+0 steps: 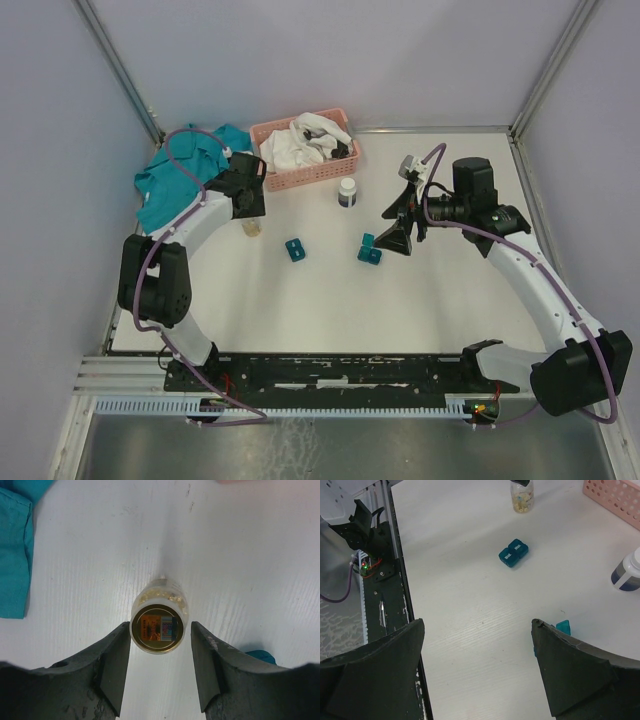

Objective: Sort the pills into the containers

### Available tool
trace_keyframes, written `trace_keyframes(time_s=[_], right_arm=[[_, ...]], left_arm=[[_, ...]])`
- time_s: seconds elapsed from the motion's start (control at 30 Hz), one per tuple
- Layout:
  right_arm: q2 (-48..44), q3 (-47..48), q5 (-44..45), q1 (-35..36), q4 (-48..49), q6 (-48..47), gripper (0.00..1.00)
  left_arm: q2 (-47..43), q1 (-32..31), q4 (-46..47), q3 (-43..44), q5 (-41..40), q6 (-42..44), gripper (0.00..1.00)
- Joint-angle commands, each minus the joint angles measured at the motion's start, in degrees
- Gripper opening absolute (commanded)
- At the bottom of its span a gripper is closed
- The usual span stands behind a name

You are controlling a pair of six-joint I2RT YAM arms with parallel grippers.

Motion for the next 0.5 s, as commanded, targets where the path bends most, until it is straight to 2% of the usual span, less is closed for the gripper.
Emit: trace_keyframes(time_s=[0.0, 0.07, 0.17, 0.3, 0.47], right_arm=[[0.0, 0.2, -1.9, -0.3, 1.8, 0.4, 0.96], [0.0, 0.2, -2.1, -0.4, 1.9, 0.5, 0.96], [0.0, 0.2, -2.5, -0.4, 1.8, 0.5, 0.96], [0.0, 0.2, -2.5, -0.4, 1.5, -0.1, 0.96], [-0.1, 0.1, -3.5, -0.4, -1.5, -6.2, 0.96]], left_arm=[[-0.2, 0.6, 0.2, 2.5, 1.1, 1.8, 0.58], [0.1, 0.7, 0.2, 2.5, 1.2, 1.7, 0.58], [0.2, 0.7, 0.4, 2.5, 1.2, 1.7, 0.50], [-1.2, 0.6, 0.1, 2.7, 2.2, 1.2, 0.24], [-10.2, 0.0, 1.0, 0.3, 9.9, -1.2, 0.08]])
